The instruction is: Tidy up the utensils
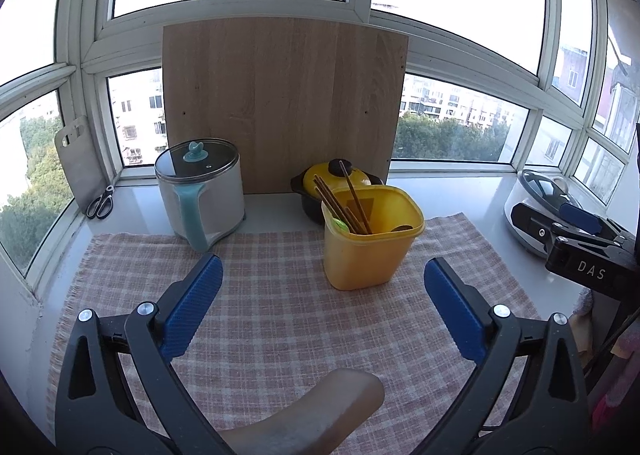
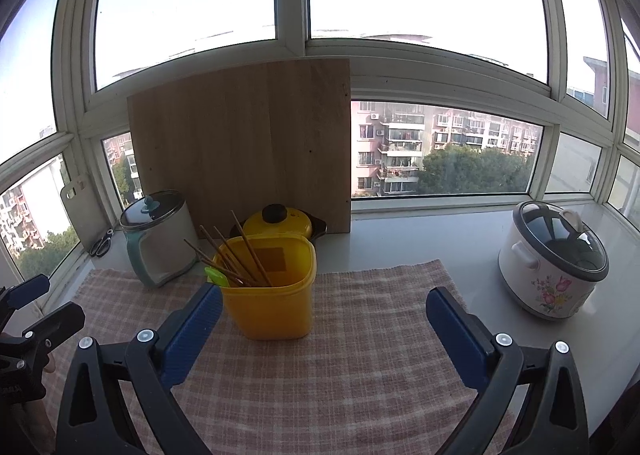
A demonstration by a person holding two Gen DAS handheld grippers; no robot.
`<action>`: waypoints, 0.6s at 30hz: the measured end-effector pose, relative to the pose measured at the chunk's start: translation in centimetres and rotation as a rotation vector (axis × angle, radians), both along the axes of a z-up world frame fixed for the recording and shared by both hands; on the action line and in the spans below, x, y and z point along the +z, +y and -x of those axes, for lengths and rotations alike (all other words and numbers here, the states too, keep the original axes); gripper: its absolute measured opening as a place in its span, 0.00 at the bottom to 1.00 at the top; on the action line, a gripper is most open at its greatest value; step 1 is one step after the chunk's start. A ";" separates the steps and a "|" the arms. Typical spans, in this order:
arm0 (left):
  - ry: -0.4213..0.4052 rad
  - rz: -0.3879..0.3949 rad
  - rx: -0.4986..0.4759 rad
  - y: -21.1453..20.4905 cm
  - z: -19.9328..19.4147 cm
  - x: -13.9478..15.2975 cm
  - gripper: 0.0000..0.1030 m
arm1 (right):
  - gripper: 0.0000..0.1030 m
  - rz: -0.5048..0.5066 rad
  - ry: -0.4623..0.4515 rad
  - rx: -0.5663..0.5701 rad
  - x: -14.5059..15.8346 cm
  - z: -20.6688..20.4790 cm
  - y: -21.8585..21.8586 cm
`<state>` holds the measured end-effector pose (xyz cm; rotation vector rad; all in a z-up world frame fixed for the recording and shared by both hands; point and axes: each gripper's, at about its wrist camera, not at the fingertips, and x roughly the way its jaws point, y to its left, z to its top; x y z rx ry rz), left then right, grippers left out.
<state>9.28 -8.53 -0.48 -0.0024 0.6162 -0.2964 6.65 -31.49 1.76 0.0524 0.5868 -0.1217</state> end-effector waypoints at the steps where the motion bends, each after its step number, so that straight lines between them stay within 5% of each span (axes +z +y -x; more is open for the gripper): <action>1: 0.001 0.001 0.002 0.0 0.0 0.0 0.99 | 1.00 0.001 0.000 -0.001 0.0 0.0 0.0; 18: 0.008 0.009 0.001 0.0 -0.5 0.0 0.99 | 1.00 -0.002 0.004 0.000 -0.1 -0.5 0.0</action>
